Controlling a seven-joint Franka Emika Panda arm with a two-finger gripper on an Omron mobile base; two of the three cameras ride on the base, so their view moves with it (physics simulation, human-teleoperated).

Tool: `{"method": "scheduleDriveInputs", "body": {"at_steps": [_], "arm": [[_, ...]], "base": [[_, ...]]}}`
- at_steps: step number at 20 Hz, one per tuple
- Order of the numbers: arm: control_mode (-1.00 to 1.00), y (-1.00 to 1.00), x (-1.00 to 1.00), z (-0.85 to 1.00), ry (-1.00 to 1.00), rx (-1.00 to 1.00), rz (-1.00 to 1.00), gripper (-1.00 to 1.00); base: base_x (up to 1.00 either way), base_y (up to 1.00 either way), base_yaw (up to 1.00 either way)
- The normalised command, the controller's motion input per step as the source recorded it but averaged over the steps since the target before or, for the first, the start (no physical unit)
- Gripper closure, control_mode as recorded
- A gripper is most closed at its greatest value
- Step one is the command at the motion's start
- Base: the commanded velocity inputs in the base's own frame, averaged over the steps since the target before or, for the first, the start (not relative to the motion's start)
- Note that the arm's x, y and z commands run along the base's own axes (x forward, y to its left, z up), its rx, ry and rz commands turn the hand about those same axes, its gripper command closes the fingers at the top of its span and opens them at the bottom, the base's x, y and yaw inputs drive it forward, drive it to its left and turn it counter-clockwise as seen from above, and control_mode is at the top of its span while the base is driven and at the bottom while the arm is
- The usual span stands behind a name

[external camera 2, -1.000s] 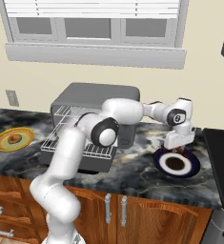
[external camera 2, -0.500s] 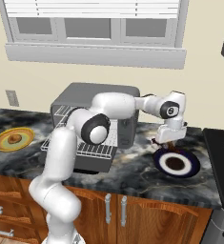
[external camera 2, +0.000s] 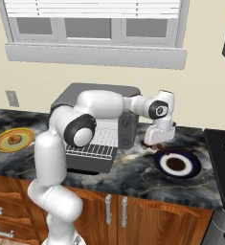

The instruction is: Open the toaster oven door. Place the bread on the top rack in the toaster oven and place the chicken drumstick on the bottom rack.

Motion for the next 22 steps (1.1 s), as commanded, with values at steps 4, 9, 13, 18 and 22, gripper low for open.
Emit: {"method": "scheduleDriveInputs", "body": {"at_steps": [4,9,13,18,22], "arm": [[-1.00,0.59,-0.35,0.19,0.00,0.00,0.13,1.00],[-1.00,0.64,-0.30,0.23,0.00,0.00,0.15,1.00],[-1.00,0.74,-0.19,0.27,0.00,0.00,0.13,1.00],[-1.00,0.76,-0.08,0.29,0.00,0.00,0.07,1.00],[-1.00,0.77,-0.10,0.22,-0.01,0.00,0.08,1.00]], "base": [[0.00,0.00,0.00],[0.00,0.00,0.00],[0.00,0.00,0.00],[0.00,0.00,0.00],[0.00,0.00,0.00]]}}
